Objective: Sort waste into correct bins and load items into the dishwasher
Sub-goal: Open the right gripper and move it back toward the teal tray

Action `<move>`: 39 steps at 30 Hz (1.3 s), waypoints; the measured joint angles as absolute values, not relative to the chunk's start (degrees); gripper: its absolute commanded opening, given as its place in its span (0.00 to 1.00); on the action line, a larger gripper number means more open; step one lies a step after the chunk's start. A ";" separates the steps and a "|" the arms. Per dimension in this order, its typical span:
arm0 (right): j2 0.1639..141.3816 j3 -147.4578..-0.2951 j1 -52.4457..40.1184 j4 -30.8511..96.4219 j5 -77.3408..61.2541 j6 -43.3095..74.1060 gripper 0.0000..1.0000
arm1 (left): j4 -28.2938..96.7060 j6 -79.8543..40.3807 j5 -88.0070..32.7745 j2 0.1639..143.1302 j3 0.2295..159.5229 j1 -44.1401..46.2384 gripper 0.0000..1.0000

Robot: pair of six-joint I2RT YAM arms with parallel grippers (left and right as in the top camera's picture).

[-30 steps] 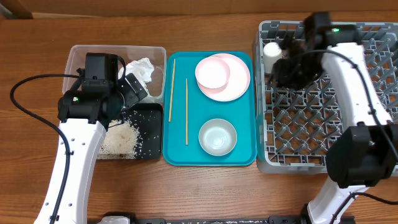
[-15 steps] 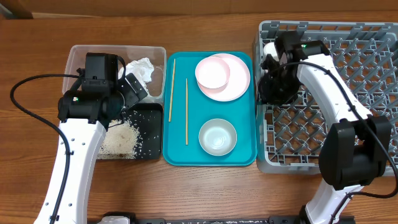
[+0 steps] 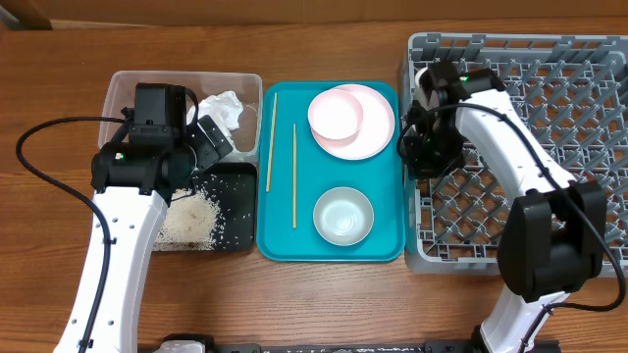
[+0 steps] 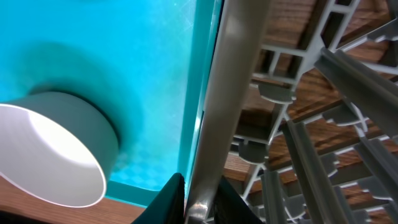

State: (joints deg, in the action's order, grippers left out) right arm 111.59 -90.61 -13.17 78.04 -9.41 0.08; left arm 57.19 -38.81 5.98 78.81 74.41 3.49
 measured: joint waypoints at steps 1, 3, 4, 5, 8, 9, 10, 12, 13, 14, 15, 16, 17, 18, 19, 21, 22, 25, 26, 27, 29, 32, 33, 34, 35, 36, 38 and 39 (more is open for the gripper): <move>111.59 -90.61 -13.80 78.35 -8.82 0.40 0.18 | 57.21 -38.81 5.98 78.81 74.41 3.49 1.00; 111.59 -90.61 -14.94 79.02 -7.99 0.84 0.18 | 57.21 -38.81 5.98 78.81 74.41 3.49 1.00; 111.59 -90.61 -15.59 79.40 -7.70 1.13 0.19 | 57.21 -38.81 5.98 78.81 74.41 3.49 1.00; 111.59 -90.61 -16.27 79.79 -7.53 1.37 0.20 | 57.21 -38.81 5.98 78.78 74.41 3.49 1.00; 111.59 -90.61 -18.02 80.44 -7.42 1.83 0.29 | 57.21 -38.81 5.98 78.81 74.41 3.49 1.00; 111.59 -90.61 -18.39 80.53 -7.46 2.04 0.39 | 57.21 -38.81 5.98 78.81 74.41 3.49 1.00; 111.59 -90.59 -18.72 80.58 -7.33 2.44 0.46 | 57.21 -38.81 5.98 78.81 74.41 3.49 1.00; 111.59 -90.56 -19.31 81.06 -7.16 2.63 0.51 | 57.19 -38.81 5.98 78.81 74.41 3.49 1.00; 111.59 -90.56 -19.46 81.30 -6.83 2.74 0.52 | 57.21 -38.81 5.98 78.81 74.41 3.49 1.00; 111.59 -90.56 -19.53 81.62 -6.31 2.87 0.53 | 57.21 -38.81 5.98 78.78 74.41 3.49 1.00; 111.59 -90.56 -19.46 81.76 -5.85 2.96 0.54 | 57.19 -38.81 5.98 78.81 74.41 3.49 1.00; 111.59 -90.59 -19.18 82.06 -5.17 3.01 0.54 | 57.21 -38.81 5.98 78.81 74.41 3.49 1.00; 111.59 -90.74 -18.70 82.59 -4.69 2.98 0.57 | 57.21 -38.81 5.98 78.78 74.41 3.49 1.00; 111.59 -90.96 -18.24 83.26 -4.34 3.03 0.59 | 57.21 -38.81 5.98 78.81 74.41 3.49 1.00; 111.61 -91.74 -17.50 84.36 -3.99 3.01 0.60 | 57.21 -38.81 5.98 78.81 74.41 3.49 1.00; 111.66 -94.00 -16.45 86.02 -3.44 3.03 0.64 | 57.21 -38.81 5.98 78.81 74.41 3.49 1.00; 111.70 -95.55 -16.05 86.72 -3.31 3.16 0.66 | 57.21 -38.81 5.98 78.81 74.41 3.49 1.00; 111.72 -101.49 -15.77 88.31 -3.27 3.22 1.00 | 57.21 -38.81 5.98 78.78 74.41 3.49 1.00; 111.72 -103.70 -15.92 88.53 -3.92 3.42 1.00 | 57.23 -38.81 5.98 78.81 74.41 3.49 1.00; 111.72 -105.45 -16.10 88.49 -4.71 3.05 1.00 | 57.21 -38.81 5.98 78.81 74.41 3.49 1.00; 111.72 -108.53 -16.47 87.02 -7.60 2.96 1.00 | 57.21 -38.81 5.98 78.81 74.41 3.49 1.00; 111.70 -109.71 -16.64 81.82 -15.33 3.31 1.00 | 57.19 -38.81 5.98 78.81 74.41 3.49 1.00; 111.70 -109.71 -16.64 80.12 -18.09 3.64 1.00 | 57.19 -38.81 5.98 78.78 74.41 3.49 1.00; 111.70 -109.71 -16.67 78.65 -20.60 3.90 1.00 | 57.19 -38.81 5.98 78.81 74.41 3.49 1.00; 111.70 -109.71 -16.80 77.30 -23.29 4.08 0.92 | 57.19 -38.81 5.98 78.78 74.41 3.49 1.00; 111.70 -109.71 -16.86 76.58 -24.53 3.88 0.82 | 57.21 -38.81 5.98 78.81 74.41 3.49 1.00; 111.72 -109.71 -17.19 76.05 -26.44 3.95 0.65 | 57.19 -38.81 5.98 78.81 74.41 3.49 1.00; 111.70 -109.71 -17.39 76.16 -26.70 4.21 0.60 | 57.19 -38.81 5.98 78.81 74.41 3.49 1.00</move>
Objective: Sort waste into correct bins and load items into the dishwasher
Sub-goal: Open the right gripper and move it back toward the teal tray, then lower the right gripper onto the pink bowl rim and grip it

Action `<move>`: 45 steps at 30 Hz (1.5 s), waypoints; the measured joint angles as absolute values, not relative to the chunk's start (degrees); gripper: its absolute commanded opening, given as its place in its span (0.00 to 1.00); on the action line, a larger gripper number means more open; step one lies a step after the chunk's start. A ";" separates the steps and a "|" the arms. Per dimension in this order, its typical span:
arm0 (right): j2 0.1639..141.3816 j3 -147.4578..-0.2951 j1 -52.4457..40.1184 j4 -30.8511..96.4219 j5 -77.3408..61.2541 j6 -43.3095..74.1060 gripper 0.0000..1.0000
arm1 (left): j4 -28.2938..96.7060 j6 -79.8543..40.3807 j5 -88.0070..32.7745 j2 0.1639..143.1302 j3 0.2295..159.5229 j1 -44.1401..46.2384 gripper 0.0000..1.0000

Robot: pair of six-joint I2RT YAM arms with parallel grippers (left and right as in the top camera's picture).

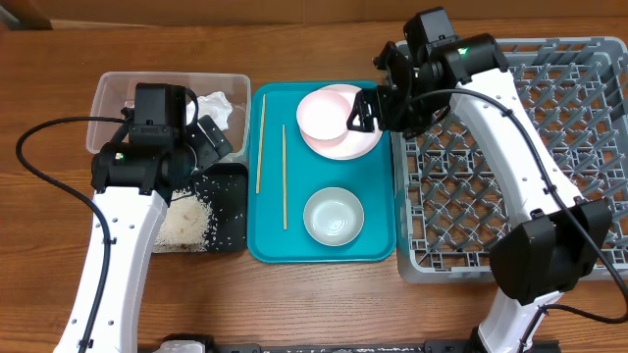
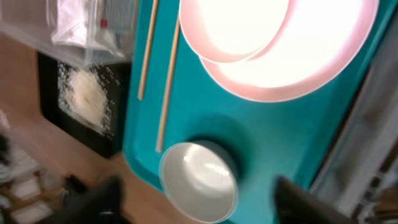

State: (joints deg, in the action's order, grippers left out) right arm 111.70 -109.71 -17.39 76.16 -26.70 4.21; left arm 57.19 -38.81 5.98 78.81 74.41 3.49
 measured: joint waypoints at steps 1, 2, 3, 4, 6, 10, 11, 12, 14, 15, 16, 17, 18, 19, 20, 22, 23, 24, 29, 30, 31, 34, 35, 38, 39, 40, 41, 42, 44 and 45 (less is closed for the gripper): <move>111.70 -109.71 -17.67 76.42 -26.57 4.27 0.58 | 57.21 -38.81 5.98 78.78 74.41 3.49 1.00; 111.72 -109.71 -18.00 76.84 -26.11 4.89 0.57 | 57.19 -38.81 5.98 78.78 74.41 3.49 1.00; 111.72 -109.69 -18.17 77.10 -25.19 4.97 0.58 | 57.21 -38.81 5.98 78.81 74.41 3.49 1.00; 111.70 -109.62 -18.46 77.41 -23.83 5.58 0.58 | 57.19 -38.81 5.98 78.81 74.41 3.49 1.00; 111.70 -109.30 -18.74 77.80 -20.73 6.76 0.58 | 57.19 -38.81 5.98 78.81 74.41 3.49 1.00; 111.70 -107.85 -18.79 77.10 -15.55 8.38 0.57 | 57.19 -38.81 5.98 78.81 74.41 3.49 1.00; 111.70 -107.39 -18.79 76.55 -14.90 8.73 0.57 | 57.21 -38.81 5.98 78.81 74.41 3.49 1.00; 111.70 -106.80 -18.85 75.75 -14.35 9.04 0.57 | 57.19 -38.81 5.98 78.78 74.41 3.49 1.00; 111.70 -105.58 -19.11 73.89 -13.65 9.47 0.57 | 57.21 -38.81 5.98 78.81 74.41 3.49 1.00; 111.70 -104.68 -19.49 71.99 -13.21 9.74 0.57 | 57.19 -38.81 5.98 78.81 74.41 3.49 1.00; 111.70 -103.94 -20.01 70.30 -13.04 9.82 0.57 | 57.19 -38.81 5.98 78.81 74.41 3.49 1.00; 111.70 -102.89 -20.86 68.10 -12.86 10.07 0.57 | 57.21 -38.81 5.98 78.78 74.41 3.49 1.00; 111.70 -102.32 -21.45 66.78 -12.75 10.20 0.57 | 57.19 -38.81 5.98 78.81 74.41 3.49 1.00; 111.70 -101.16 -22.70 64.20 -12.62 10.26 0.57 | 57.21 -38.81 5.98 78.81 74.41 3.49 1.00; 111.72 -100.49 -23.57 62.26 -12.58 10.28 0.58 | 57.19 -38.81 5.98 78.81 74.41 3.49 1.00; 111.72 -98.91 -25.71 57.54 -12.08 10.33 0.58 | 57.21 -38.81 5.98 78.81 74.41 3.49 1.00; 111.72 -98.08 -26.87 54.94 -11.53 10.28 0.59 | 57.19 -38.81 5.98 78.81 74.41 3.49 1.00; 111.72 -97.32 -27.92 52.27 -10.96 10.35 0.59 | 57.19 -38.81 5.98 78.78 74.41 3.49 1.00; 111.72 -94.00 -30.87 41.25 -7.46 10.44 0.62 | 57.21 -38.81 5.98 78.78 74.41 3.49 1.00; 111.72 -93.47 -31.11 39.55 -7.09 10.46 0.62 | 57.19 -38.81 5.98 78.81 74.41 3.49 1.00; 111.72 -92.84 -31.20 38.02 -6.63 10.46 0.62 | 57.19 -38.81 5.98 78.81 74.41 3.49 1.00; 111.72 -90.76 -31.22 32.84 -5.91 10.46 0.60 | 57.19 -38.81 5.98 78.81 74.41 3.49 1.00; 111.72 -90.08 -31.22 31.46 -5.69 10.46 0.58 | 57.21 -38.81 5.98 78.81 74.41 3.49 1.00; 111.77 -87.96 -31.27 27.88 -5.48 10.46 0.57 | 57.19 -38.81 5.98 78.81 74.41 3.49 1.00; 111.83 -87.35 -31.31 26.63 -5.45 10.46 0.57 | 57.21 -38.81 5.98 78.81 74.41 3.49 1.00; 111.98 -86.72 -31.42 25.30 -5.45 10.50 0.58 | 57.19 -38.81 5.98 78.81 74.41 3.49 1.00; 112.16 -86.39 -31.55 24.69 -5.26 10.48 0.57 | 57.21 -38.81 5.98 78.81 74.41 3.49 1.00; 112.38 -86.11 -31.70 24.21 -5.28 10.48 0.58 | 57.21 -38.81 5.98 78.81 74.41 3.49 1.00; 113.30 -85.91 -32.32 23.24 -5.17 10.48 0.58 | 57.21 -38.81 5.98 78.81 74.41 3.49 1.00; 113.82 -85.91 -32.56 22.90 -5.13 10.44 0.58 | 57.19 -38.81 5.98 78.81 74.41 3.49 1.00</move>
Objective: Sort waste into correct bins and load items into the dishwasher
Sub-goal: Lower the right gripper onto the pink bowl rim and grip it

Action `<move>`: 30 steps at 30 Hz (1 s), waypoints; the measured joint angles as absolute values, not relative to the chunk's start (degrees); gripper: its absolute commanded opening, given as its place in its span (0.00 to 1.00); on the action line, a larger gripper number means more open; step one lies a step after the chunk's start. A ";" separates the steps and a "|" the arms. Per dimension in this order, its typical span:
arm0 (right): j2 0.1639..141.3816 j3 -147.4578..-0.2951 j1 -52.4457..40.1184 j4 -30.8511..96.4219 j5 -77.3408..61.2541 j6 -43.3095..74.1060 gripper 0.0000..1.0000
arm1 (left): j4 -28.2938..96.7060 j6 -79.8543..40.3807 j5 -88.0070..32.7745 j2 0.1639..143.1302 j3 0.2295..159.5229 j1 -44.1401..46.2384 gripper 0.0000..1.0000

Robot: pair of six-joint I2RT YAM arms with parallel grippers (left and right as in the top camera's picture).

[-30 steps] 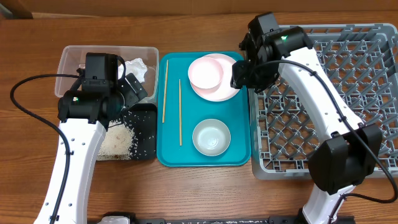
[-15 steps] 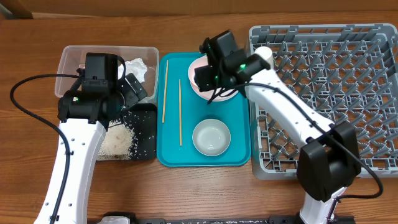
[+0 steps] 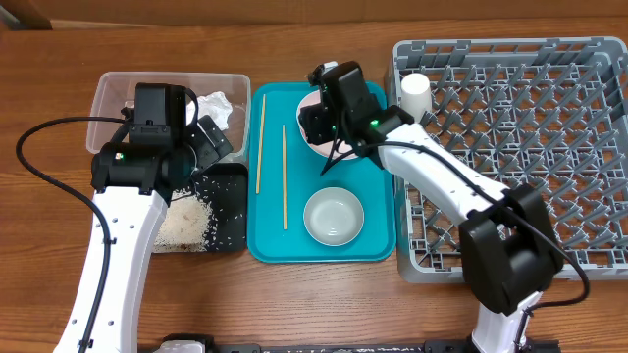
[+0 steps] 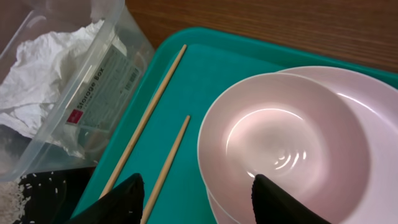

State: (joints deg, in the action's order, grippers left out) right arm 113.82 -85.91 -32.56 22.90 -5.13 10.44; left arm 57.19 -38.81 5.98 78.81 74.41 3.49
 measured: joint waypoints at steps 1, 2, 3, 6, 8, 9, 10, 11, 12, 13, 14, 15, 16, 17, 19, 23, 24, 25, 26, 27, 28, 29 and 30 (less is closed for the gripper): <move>114.63 -85.91 -33.01 22.41 -5.10 10.50 0.59 | 57.21 -38.81 5.98 78.81 74.41 3.49 1.00; 115.24 -85.91 -33.30 21.89 -5.10 10.50 0.59 | 57.21 -38.81 5.98 78.81 74.41 3.49 1.00; 116.03 -85.91 -33.65 21.43 -5.10 10.48 0.59 | 57.21 -38.81 5.98 78.81 74.41 3.49 1.00; 118.43 -85.82 -34.57 19.46 -5.13 10.37 0.59 | 57.21 -38.81 5.98 78.81 74.41 3.49 1.00; 119.87 -85.80 -34.94 18.52 -5.08 10.13 0.59 | 57.19 -38.81 5.98 78.81 74.41 3.49 1.00; 120.81 -85.78 -35.03 18.22 -5.08 9.96 0.58 | 57.21 -38.81 5.98 78.81 74.41 3.49 1.00; 121.10 -85.76 -35.03 18.11 -5.04 9.87 0.58 | 57.21 -38.81 5.98 78.81 74.41 3.49 1.00; 121.43 -85.69 -35.00 18.11 -4.82 9.78 0.57 | 57.19 -38.81 5.98 78.81 74.41 3.49 1.00; 121.58 -85.67 -34.96 18.15 -4.49 9.69 0.56 | 57.21 -38.81 5.98 78.81 74.41 3.49 1.00; 121.58 -85.62 -34.94 18.15 -4.19 9.54 0.53 | 57.21 -38.81 5.98 78.81 74.41 3.49 1.00; 121.58 -85.62 -34.92 18.04 -4.05 9.39 0.50 | 57.21 -38.81 5.98 78.81 74.41 3.49 1.00; 121.58 -85.62 -34.89 17.96 -3.99 9.26 0.46 | 57.21 -38.81 5.98 78.81 74.41 3.49 1.00; 121.58 -85.62 -34.89 18.02 -3.90 9.13 0.41 | 57.21 -38.81 5.98 78.81 74.41 3.49 1.00; 121.58 -85.62 -34.89 18.11 -3.77 8.99 0.35 | 57.19 -38.81 5.98 78.81 74.41 3.49 1.00; 121.58 -85.58 -34.89 18.17 -3.62 8.80 0.27 | 57.19 -38.81 5.98 78.81 74.41 3.49 1.00; 121.58 -85.54 -34.89 18.39 -3.53 9.02 0.23 | 57.19 -38.81 5.98 78.78 74.41 3.49 1.00; 121.58 -85.54 -34.89 18.59 -3.51 9.02 0.23 | 57.21 -38.81 5.98 78.81 74.41 3.49 1.00; 121.58 -85.54 -34.89 18.90 -3.49 8.99 0.23 | 57.21 -38.81 5.98 78.81 74.41 3.49 1.00; 121.58 -85.54 -34.85 19.11 -3.49 8.99 0.23 | 57.21 -38.81 5.98 78.78 74.41 3.49 1.00; 121.58 -85.54 -34.85 19.38 -3.51 8.97 0.24 | 57.21 -38.81 5.98 78.81 74.41 3.49 1.00; 121.58 -85.54 -34.79 19.77 -3.49 8.97 0.24 | 57.21 -38.81 5.98 78.78 74.41 3.49 1.00; 121.58 -85.54 -34.74 19.97 -3.49 8.99 0.25 | 57.19 -38.81 5.98 78.81 74.41 3.49 1.00; 121.58 -85.54 -34.63 20.29 -3.51 8.97 0.25 | 57.21 -38.81 5.98 78.81 74.41 3.49 1.00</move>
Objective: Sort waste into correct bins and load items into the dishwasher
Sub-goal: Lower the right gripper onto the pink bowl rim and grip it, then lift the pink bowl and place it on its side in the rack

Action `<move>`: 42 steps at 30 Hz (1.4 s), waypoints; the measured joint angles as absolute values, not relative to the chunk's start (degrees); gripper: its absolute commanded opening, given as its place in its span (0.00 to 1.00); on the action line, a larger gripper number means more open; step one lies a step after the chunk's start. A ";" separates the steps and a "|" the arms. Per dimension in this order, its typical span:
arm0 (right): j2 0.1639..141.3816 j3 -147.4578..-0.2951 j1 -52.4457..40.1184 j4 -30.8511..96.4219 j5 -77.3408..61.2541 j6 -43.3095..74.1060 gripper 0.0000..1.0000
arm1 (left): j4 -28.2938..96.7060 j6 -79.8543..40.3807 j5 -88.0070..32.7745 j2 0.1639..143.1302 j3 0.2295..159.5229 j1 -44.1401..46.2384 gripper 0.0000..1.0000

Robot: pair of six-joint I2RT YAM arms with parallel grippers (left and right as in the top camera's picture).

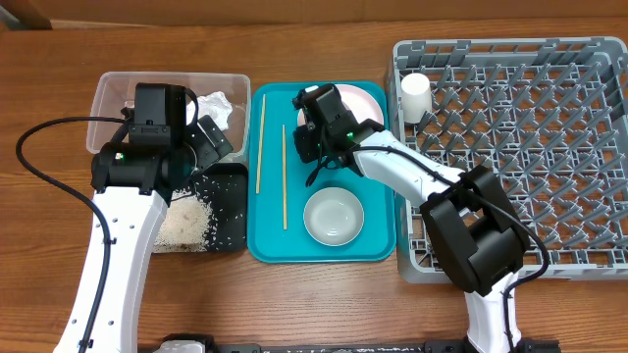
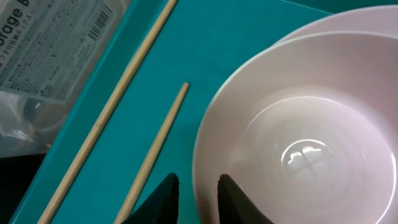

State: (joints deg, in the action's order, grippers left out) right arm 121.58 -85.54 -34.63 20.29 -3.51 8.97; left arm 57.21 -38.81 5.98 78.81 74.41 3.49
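Observation:
A pink bowl [image 2: 298, 143] sits on a pink plate [image 2: 348, 25] at the back of the teal tray [image 1: 378, 245]. My right gripper [image 2: 194, 179] is low at the bowl's left rim and open only narrowly. One finger is outside over the tray and the other inside the bowl, with a sliver of tray still showing beside the rim. Two chopsticks [image 2: 106, 118] [image 2: 155, 149] lie to the left. A pale bowl [image 1: 334, 216] sits at the tray's front. My left gripper [image 1: 211, 140] hangs over the bins.
The grey dishwasher rack [image 1: 520, 147] stands to the right with a white cup [image 1: 416, 90] in its back left corner. Left of the tray are a clear bin [image 1: 118, 98] holding crumpled paper [image 1: 221, 106] and a black tray of rice [image 1: 211, 221].
My right gripper has come down from above the pink bowl to its left rim, and its fingers have narrowed from wide apart to a small gap straddling the rim. The left arm is unchanged.
My right gripper was first low at the rack's left edge with a grey bar between its fingers. Then it was high over the plate, with rack, tray and bins standing slightly further left. Then it hovered wide open above the pink bowl, and now straddles its rim.

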 measured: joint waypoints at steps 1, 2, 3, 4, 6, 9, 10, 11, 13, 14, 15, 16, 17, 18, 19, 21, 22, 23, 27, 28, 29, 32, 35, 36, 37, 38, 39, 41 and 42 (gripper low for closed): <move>121.58 -85.54 -34.50 20.69 -3.51 8.97 0.25 | 57.21 -38.81 5.98 78.78 74.41 3.49 1.00; 121.58 -85.54 -34.35 21.04 -3.40 8.99 0.24 | 57.19 -38.81 5.98 78.81 74.41 3.49 1.00; 121.58 -85.54 -34.17 21.26 -3.38 8.99 0.24 | 57.21 -38.81 5.98 78.81 74.41 3.49 1.00; 121.58 -85.54 -34.00 21.39 -3.29 8.97 0.21 | 57.21 -38.81 5.98 78.81 74.41 3.49 1.00; 121.58 -85.54 -33.71 21.50 -3.01 8.84 0.11 | 57.21 -38.81 5.98 78.81 74.41 3.49 1.00; 121.58 -85.56 -33.43 21.23 -2.57 8.54 0.04 | 57.19 -38.81 5.98 78.78 74.41 3.49 1.00; 121.45 -85.62 -33.36 21.08 -2.31 8.58 0.04 | 57.19 -38.81 5.98 78.81 74.41 3.49 1.00; 121.34 -85.84 -33.36 21.30 -2.07 8.54 0.04 | 57.21 -38.81 5.98 78.81 74.41 3.49 1.00; 120.97 -86.28 -33.36 22.37 -1.93 8.47 0.04 | 57.21 -38.81 5.98 78.78 74.41 3.49 1.00; 120.60 -86.48 -33.34 23.18 -1.93 8.49 0.04 | 57.21 -38.81 5.98 78.81 74.41 3.49 1.00; 120.03 -86.63 -33.32 24.01 -2.13 8.47 0.04 | 57.21 -38.81 5.98 78.81 74.41 3.49 1.00; 119.07 -86.91 -33.23 25.10 -2.63 8.51 0.04 | 57.21 -38.81 5.98 78.81 74.41 3.49 1.00; 117.95 -87.02 -33.04 26.06 -3.44 8.54 0.04 | 57.19 -38.81 5.98 78.81 74.41 3.49 1.00; 116.44 -87.07 -33.01 26.92 -4.58 8.75 0.04 | 57.19 -38.81 5.98 78.81 74.41 3.49 1.00; 114.17 -87.07 -32.97 27.94 -6.15 8.88 0.04 | 57.19 -38.81 5.98 78.78 74.41 3.49 1.00; 110.00 -87.11 -32.82 28.91 -8.12 9.30 0.04 | 57.21 -38.81 5.98 78.81 74.41 3.49 1.00; 107.13 -87.29 -32.69 30.28 -9.52 9.80 0.04 | 57.14 -38.81 5.98 78.81 74.41 3.49 1.00; 104.25 -87.35 -32.51 31.75 -10.50 10.17 0.04 | 57.17 -38.81 5.98 78.81 74.41 3.49 1.00; 92.20 -88.77 -29.56 38.92 -15.75 11.38 0.04 | 57.21 -38.81 5.98 78.81 74.41 3.49 1.00; 89.45 -89.36 -27.79 40.95 -17.63 11.51 0.04 | 57.19 -38.81 5.98 78.81 74.41 3.49 1.00; 87.48 -89.73 -26.00 42.89 -19.42 11.62 0.04 | 57.19 -38.81 5.98 78.78 74.41 3.49 1.00; 83.77 -90.21 -18.81 48.05 -25.43 11.79 0.04 | 57.19 -38.81 5.98 78.81 74.41 3.49 1.00; 84.25 -90.15 -10.37 52.18 -34.13 10.87 0.04 | 57.21 -38.81 5.98 78.81 74.41 3.49 1.00; 84.88 -89.93 -8.01 52.60 -37.21 10.24 0.04 | 57.19 -38.81 5.98 78.81 74.41 3.49 1.00; 85.56 -89.56 -5.74 52.84 -40.40 9.56 0.04 | 57.19 -38.81 5.98 78.78 74.41 3.49 1.00; 86.37 -89.06 -3.20 52.97 -44.21 8.71 0.04 | 57.19 -38.81 5.98 78.81 74.41 3.49 1.00; 87.00 -88.47 -1.23 52.95 -47.35 7.94 0.04 | 57.19 -38.81 5.98 78.81 74.41 3.49 1.00; 88.33 -87.20 2.35 52.82 -53.84 6.24 0.04 | 57.21 -38.81 5.98 78.81 74.41 3.49 1.00; 88.97 -86.43 4.10 52.42 -57.34 5.37 0.04 | 57.19 -38.81 5.98 78.81 74.41 3.49 1.00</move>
State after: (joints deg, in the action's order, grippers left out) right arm 88.97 -86.43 4.10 52.42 -57.34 5.37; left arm 57.19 -38.81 5.98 78.81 74.41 3.49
